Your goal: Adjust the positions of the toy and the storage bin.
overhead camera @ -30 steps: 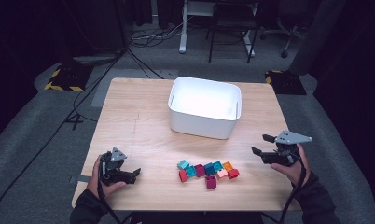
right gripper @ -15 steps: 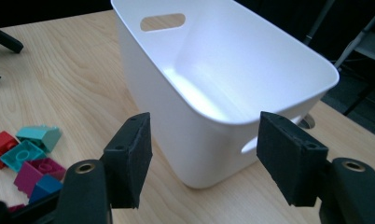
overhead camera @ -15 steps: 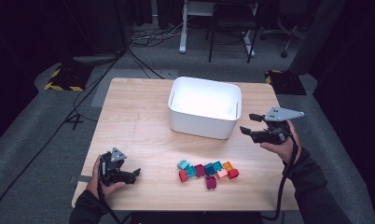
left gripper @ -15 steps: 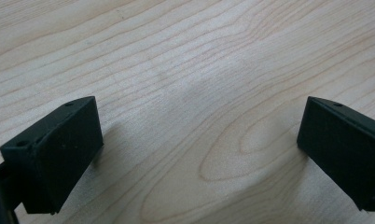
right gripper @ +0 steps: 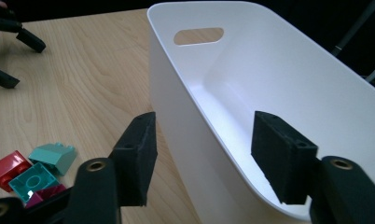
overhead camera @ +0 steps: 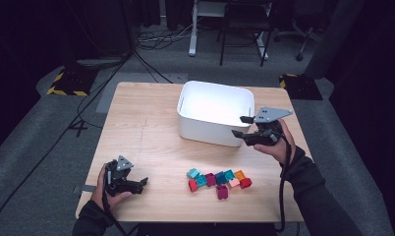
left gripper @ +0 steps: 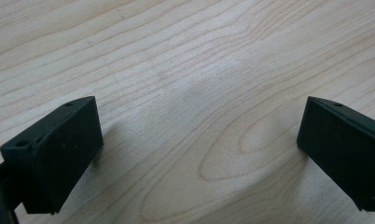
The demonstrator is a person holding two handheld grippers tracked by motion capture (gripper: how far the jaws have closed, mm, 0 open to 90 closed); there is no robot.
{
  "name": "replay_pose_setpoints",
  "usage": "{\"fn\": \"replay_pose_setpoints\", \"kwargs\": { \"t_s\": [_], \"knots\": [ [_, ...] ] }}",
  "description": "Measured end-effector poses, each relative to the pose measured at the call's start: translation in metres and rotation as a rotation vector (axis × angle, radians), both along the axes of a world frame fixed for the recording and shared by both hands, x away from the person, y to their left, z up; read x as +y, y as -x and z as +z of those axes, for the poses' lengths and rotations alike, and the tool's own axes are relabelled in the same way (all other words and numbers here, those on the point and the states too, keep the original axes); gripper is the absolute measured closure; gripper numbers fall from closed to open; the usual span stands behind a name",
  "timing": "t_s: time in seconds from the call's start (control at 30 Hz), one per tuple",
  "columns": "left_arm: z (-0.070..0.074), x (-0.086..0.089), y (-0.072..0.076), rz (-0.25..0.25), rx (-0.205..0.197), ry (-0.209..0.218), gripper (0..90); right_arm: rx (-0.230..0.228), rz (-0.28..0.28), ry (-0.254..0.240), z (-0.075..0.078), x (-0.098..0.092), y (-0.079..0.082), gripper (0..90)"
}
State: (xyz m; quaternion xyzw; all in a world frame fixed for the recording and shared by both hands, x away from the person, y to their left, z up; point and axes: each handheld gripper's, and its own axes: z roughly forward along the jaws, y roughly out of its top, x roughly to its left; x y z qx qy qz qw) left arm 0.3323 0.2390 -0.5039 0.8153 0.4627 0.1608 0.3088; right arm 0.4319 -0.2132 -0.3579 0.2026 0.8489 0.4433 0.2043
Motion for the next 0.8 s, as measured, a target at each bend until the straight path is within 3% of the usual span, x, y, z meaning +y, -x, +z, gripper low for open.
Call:
{"fn": "replay_pose_setpoints", "kwargs": {
  "t_s": [0.07, 0.3, 0.4, 0.5, 0.6, 0.7, 0.8],
  "knots": [
    [0.0, 0.0, 0.0, 0.0, 0.0, 0.0, 0.3, -0.008, -0.003, 0.064, -0.006, 0.011, -0.007, 48.9],
    [0.0, 0.0, 0.0, 0.003, -0.001, 0.001, 0.3, 0.003, -0.025, 0.104, -0.014, 0.019, -0.022, 53.0],
    [0.0, 0.0, 0.0, 0.002, 0.0, 0.002, 0.3, 0.007, -0.05, 0.1, -0.016, 0.018, -0.028, 53.7],
    [0.0, 0.0, 0.0, 0.002, 0.0, 0.002, 0.3, 0.045, -0.041, 0.105, -0.022, 0.018, -0.034, 54.6],
    [0.0, 0.0, 0.0, 0.002, 0.0, 0.002, 0.3, 0.051, -0.034, 0.105, -0.025, 0.019, -0.036, 56.4],
    [0.0, 0.0, 0.0, 0.003, 0.0, 0.001, 0.4, 0.076, 0.02, 0.079, -0.031, 0.02, -0.037, 69.6],
    [0.0, 0.0, 0.001, 0.004, -0.001, 0.001, 0.5, 0.066, 0.051, 0.072, -0.033, 0.018, -0.037, 72.3]
  ]
}}
